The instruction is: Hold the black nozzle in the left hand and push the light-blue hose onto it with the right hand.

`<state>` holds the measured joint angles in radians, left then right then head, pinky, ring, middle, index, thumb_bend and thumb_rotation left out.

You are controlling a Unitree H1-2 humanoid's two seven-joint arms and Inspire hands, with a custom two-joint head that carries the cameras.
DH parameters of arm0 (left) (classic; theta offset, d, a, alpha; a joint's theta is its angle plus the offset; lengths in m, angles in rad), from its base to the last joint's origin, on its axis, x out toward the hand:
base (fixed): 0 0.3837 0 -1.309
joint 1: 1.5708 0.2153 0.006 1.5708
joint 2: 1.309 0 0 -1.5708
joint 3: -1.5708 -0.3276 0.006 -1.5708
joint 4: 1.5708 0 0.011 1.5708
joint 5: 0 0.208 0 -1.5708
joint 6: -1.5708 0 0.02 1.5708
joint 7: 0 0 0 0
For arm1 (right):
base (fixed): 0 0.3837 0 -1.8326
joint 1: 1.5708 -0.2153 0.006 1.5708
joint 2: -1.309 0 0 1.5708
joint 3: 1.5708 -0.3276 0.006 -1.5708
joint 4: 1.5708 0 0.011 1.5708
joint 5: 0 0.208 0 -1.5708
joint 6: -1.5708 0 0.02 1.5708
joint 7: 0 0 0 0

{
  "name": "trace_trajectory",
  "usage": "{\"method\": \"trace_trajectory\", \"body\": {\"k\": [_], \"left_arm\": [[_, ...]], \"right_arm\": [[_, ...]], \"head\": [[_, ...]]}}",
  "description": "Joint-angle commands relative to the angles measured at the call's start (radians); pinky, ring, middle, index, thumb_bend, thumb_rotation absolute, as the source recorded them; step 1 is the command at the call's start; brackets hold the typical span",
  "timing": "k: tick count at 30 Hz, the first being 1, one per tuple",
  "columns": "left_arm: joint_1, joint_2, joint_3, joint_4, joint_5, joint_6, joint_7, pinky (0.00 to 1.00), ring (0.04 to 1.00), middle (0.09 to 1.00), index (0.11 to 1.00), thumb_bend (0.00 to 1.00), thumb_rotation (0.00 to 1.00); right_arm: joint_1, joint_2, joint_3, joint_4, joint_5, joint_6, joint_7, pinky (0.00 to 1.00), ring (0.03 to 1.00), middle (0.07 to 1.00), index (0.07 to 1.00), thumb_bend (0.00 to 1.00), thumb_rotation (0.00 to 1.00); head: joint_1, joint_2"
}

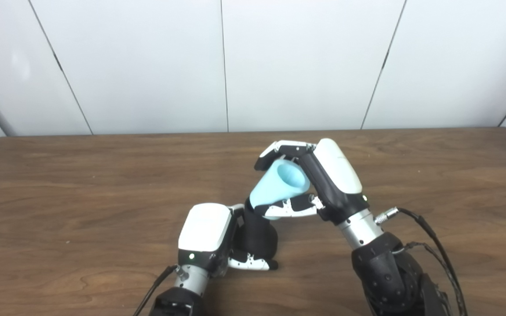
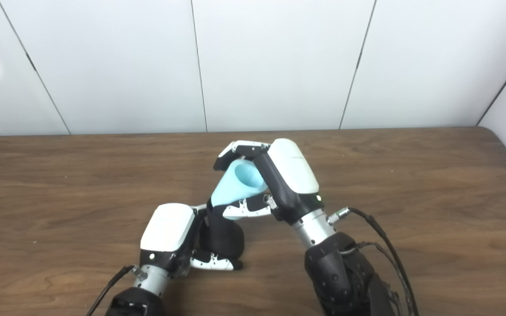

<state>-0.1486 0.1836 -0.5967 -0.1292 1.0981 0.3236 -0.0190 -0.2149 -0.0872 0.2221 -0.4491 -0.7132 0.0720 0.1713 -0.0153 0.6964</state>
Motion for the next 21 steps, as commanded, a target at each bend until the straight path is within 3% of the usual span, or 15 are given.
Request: {"method": "trace_trajectory", "body": {"k": [1,13,21], "left_arm": [[0.108,0.0,-0.095,0.111,-0.046,-0.016,-0.192,0.43,0.363,0.475,0.482,0.5,0.0],[0.111,-0.002,-0.102,0.105,-0.043,-0.001,-0.214,0.48,0.395,0.505,0.485,0.5,0.0],[0.105,-0.008,-0.11,0.115,-0.041,0.0,-0.201,0.46,0.369,0.476,0.49,0.5,0.0]], "right_arm": [[-0.068,0.014,-0.011,-0.042,-0.004,-0.005,-0.014,0.27,0.403,0.54,0.525,0.49,0.0],[-0.079,0.028,-0.009,-0.038,-0.013,0.01,-0.014,0.31,0.394,0.523,0.514,0.49,0.0],[-0.063,0.024,-0.001,-0.014,-0.003,-0.014,-0.028,0.31,0.392,0.521,0.524,0.49,0.0]], "head": [[-0.001,-0.001],[-0.001,0.002],[0.003,0.001]]}}
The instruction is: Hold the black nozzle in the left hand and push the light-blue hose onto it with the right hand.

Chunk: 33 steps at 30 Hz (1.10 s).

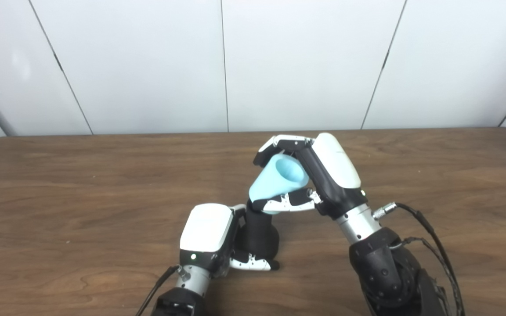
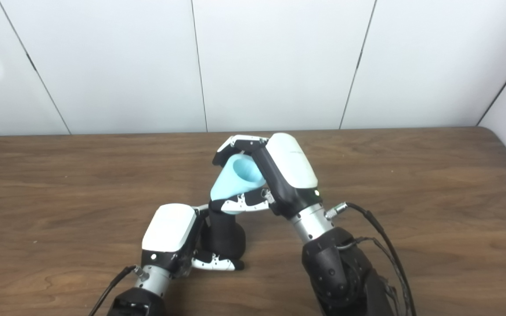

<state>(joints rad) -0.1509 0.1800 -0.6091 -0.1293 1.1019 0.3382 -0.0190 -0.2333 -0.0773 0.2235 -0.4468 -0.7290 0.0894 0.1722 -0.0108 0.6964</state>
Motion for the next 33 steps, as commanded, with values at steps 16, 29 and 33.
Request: {"method": "trace_trajectory", "body": {"k": [16,29,33], "left_arm": [[0.113,-0.012,-0.099,0.109,-0.04,-0.003,-0.194,0.43,0.382,0.494,0.481,0.5,0.0],[0.113,-0.009,-0.099,0.108,-0.041,-0.006,-0.196,0.46,0.407,0.519,0.478,0.5,0.0],[0.113,-0.011,-0.097,0.109,-0.043,-0.005,-0.196,0.44,0.381,0.488,0.483,0.5,0.0]], "right_arm": [[-0.027,0.003,0.026,-0.017,0.001,-0.011,0.003,0.31,0.381,0.516,0.53,0.49,0.0],[-0.045,-0.01,0.02,-0.033,0.039,0.086,0.084,0.33,0.394,0.52,0.493,0.5,0.0],[-0.051,-0.015,0.02,-0.034,0.052,0.106,0.092,0.32,0.397,0.521,0.489,0.5,0.0]], "head": [[0.001,0.01],[0.003,0.014],[0.003,0.014]]}}
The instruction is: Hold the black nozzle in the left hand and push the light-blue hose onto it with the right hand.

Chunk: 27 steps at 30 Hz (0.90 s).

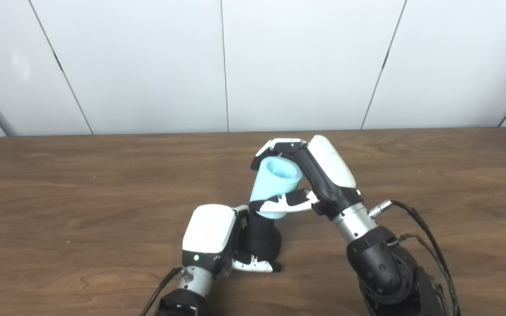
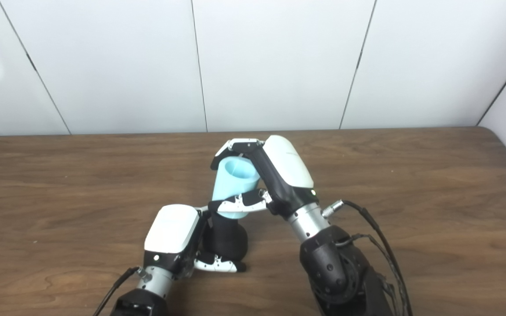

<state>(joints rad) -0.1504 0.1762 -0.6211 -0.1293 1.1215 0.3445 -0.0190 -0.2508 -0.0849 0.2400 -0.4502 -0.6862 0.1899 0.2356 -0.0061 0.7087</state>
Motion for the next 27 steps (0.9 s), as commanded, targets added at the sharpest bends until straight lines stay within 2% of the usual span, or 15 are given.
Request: {"method": "trace_trajectory", "body": {"k": [1,3,9,16,24,27], "left_arm": [[0.111,-0.007,-0.085,0.109,-0.063,-0.009,-0.199,0.43,0.37,0.473,0.485,0.5,0.0],[0.11,-0.007,-0.086,0.11,-0.062,-0.009,-0.202,0.43,0.358,0.458,0.488,0.5,0.0],[0.109,-0.01,-0.087,0.114,-0.056,-0.005,-0.202,0.46,0.399,0.512,0.479,0.5,0.0],[0.112,-0.011,-0.087,0.109,-0.06,0.003,-0.214,0.5,0.432,0.531,0.473,0.5,0.0],[0.111,-0.01,-0.085,0.097,-0.054,0.03,-0.238,0.48,0.407,0.492,0.487,0.5,0.0],[0.108,-0.011,-0.085,0.094,-0.055,0.04,-0.25,0.5,0.438,0.512,0.479,0.5,0.0]], "right_arm": [[-0.035,-0.008,0.003,-0.031,0.012,0.009,0.03,0.32,0.398,0.521,0.489,0.5,0.0],[-0.037,-0.006,0.001,-0.031,0.019,0.018,0.033,0.32,0.399,0.522,0.487,0.5,0.0],[-0.042,0.0,-0.004,-0.025,0.056,0.045,0.035,0.31,0.395,0.521,0.495,0.49,0.0],[-0.049,0.004,0.005,-0.038,0.079,0.074,0.045,0.32,0.391,0.518,0.502,0.49,0.0],[-0.032,0.017,0.051,-0.085,0.015,0.073,0.039,0.32,0.39,0.519,0.503,0.49,0.0],[-0.019,0.019,0.067,-0.095,-0.002,0.052,0.029,0.31,0.387,0.519,0.51,0.49,0.0]], "head": [[-0.001,0.001],[0.0,0.003],[-0.001,0.003],[0.004,0.003],[0.001,0.006],[-0.001,0.005]]}}
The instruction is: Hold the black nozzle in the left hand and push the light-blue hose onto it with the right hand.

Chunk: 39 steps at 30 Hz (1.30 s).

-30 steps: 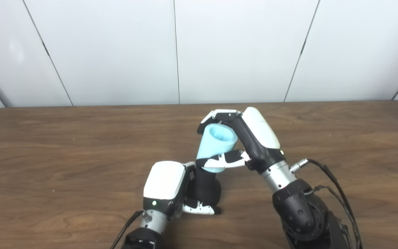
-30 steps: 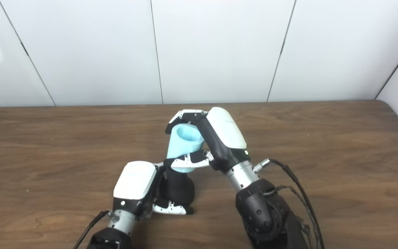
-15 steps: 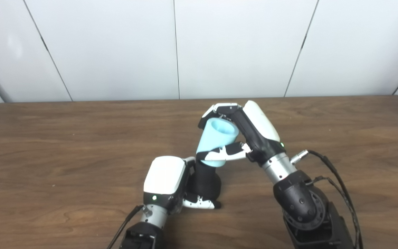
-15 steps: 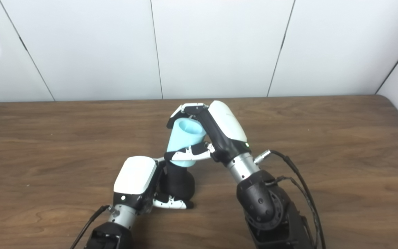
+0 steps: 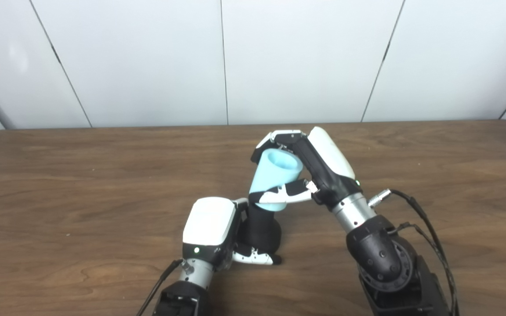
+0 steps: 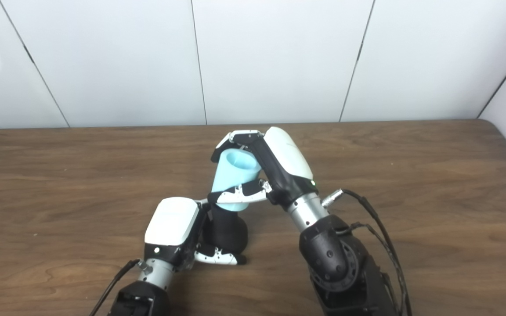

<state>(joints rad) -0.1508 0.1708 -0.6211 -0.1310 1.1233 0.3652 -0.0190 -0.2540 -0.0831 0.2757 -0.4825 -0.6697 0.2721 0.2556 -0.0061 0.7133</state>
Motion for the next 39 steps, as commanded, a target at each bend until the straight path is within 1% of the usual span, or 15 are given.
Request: {"method": "trace_trajectory", "body": {"k": [1,5,8,10,17,20,21,22,23,26,27,34,36,39], "left_arm": [[0.108,-0.006,-0.085,0.095,-0.056,0.022,-0.253,0.51,0.441,0.515,0.478,0.5,0.0],[0.106,-0.004,-0.088,0.1,-0.059,0.011,-0.235,0.5,0.416,0.502,0.484,0.5,0.0],[0.106,-0.006,-0.086,0.1,-0.062,0.018,-0.237,0.5,0.433,0.509,0.48,0.5,0.0],[0.107,-0.006,-0.088,0.102,-0.059,0.019,-0.236,0.5,0.425,0.506,0.481,0.5,0.0],[0.106,-0.003,-0.09,0.094,-0.059,0.027,-0.251,0.5,0.418,0.5,0.484,0.5,0.0],[0.106,-0.004,-0.091,0.091,-0.056,0.03,-0.252,0.49,0.403,0.49,0.49,0.5,0.0],[0.108,-0.004,-0.09,0.09,-0.059,0.029,-0.248,0.48,0.397,0.485,0.493,0.5,0.0],[0.109,-0.003,-0.089,0.089,-0.061,0.028,-0.245,0.48,0.394,0.485,0.494,0.5,0.0],[0.109,-0.002,-0.091,0.089,-0.058,0.027,-0.245,0.48,0.393,0.485,0.494,0.5,0.0],[0.108,0.002,-0.093,0.088,-0.054,0.026,-0.247,0.49,0.406,0.497,0.489,0.5,0.0],[0.109,0.003,-0.092,0.087,-0.055,0.024,-0.245,0.5,0.414,0.504,0.485,0.5,0.0],[0.109,0.004,-0.09,0.085,-0.061,0.026,-0.247,0.52,0.428,0.519,0.477,0.5,0.0],[0.108,0.004,-0.091,0.085,-0.059,0.026,-0.246,0.51,0.415,0.512,0.482,0.5,0.0],[0.106,0.004,-0.092,0.087,-0.055,0.029,-0.25,0.48,0.384,0.484,0.496,0.5,0.0]], "right_arm": [[-0.014,0.017,0.036,-0.064,-0.023,-0.034,0.007,0.32,0.385,0.519,0.511,0.49,0.0],[-0.002,0.017,0.055,-0.072,-0.047,-0.039,0.005,0.35,0.381,0.52,0.512,0.49,0.0],[0.003,0.018,0.07,-0.079,-0.07,-0.039,0.007,0.36,0.381,0.521,0.512,0.5,0.0],[0.007,0.02,0.078,-0.084,-0.074,-0.046,0.005,0.33,0.384,0.524,0.514,0.49,0.0],[0.018,0.016,0.094,-0.106,-0.095,-0.042,0.014,0.32,0.387,0.52,0.525,0.49,0.0],[0.027,0.012,0.094,-0.1,-0.096,-0.04,0.014,0.34,0.38,0.513,0.528,0.49,0.0],[0.031,0.011,0.094,-0.098,-0.095,-0.041,0.013,0.39,0.381,0.511,0.53,0.49,0.0],[0.034,0.01,0.095,-0.096,-0.096,-0.042,0.013,0.42,0.381,0.511,0.531,0.5,0.0],[0.038,0.008,0.096,-0.095,-0.099,-0.038,0.016,0.41,0.381,0.511,0.531,0.5,0.0],[0.046,-0.001,0.103,-0.089,-0.11,-0.042,0.023,0.33,0.389,0.52,0.529,0.49,0.0],[0.047,-0.005,0.106,-0.087,-0.113,-0.045,0.025,0.32,0.392,0.522,0.53,0.49,0.0],[0.043,-0.042,0.138,-0.067,-0.165,-0.08,0.031,0.26,0.384,0.508,0.562,0.48,0.0],[0.04,-0.052,0.146,-0.063,-0.183,-0.087,0.038,0.26,0.384,0.506,0.564,0.48,0.0],[0.037,-0.065,0.16,-0.058,-0.207,-0.097,0.055,0.26,0.405,0.529,0.552,0.49,0.0]], "head": [[0.0,0.0],[0.0,0.001],[0.001,0.001],[0.001,0.001],[-0.001,0.003],[0.002,0.005],[0.001,0.006],[0.001,0.006],[0.001,0.006],[0.0,0.007],[-0.001,0.008],[0.0,0.01],[0.0,0.01],[-0.001,0.011]]}}
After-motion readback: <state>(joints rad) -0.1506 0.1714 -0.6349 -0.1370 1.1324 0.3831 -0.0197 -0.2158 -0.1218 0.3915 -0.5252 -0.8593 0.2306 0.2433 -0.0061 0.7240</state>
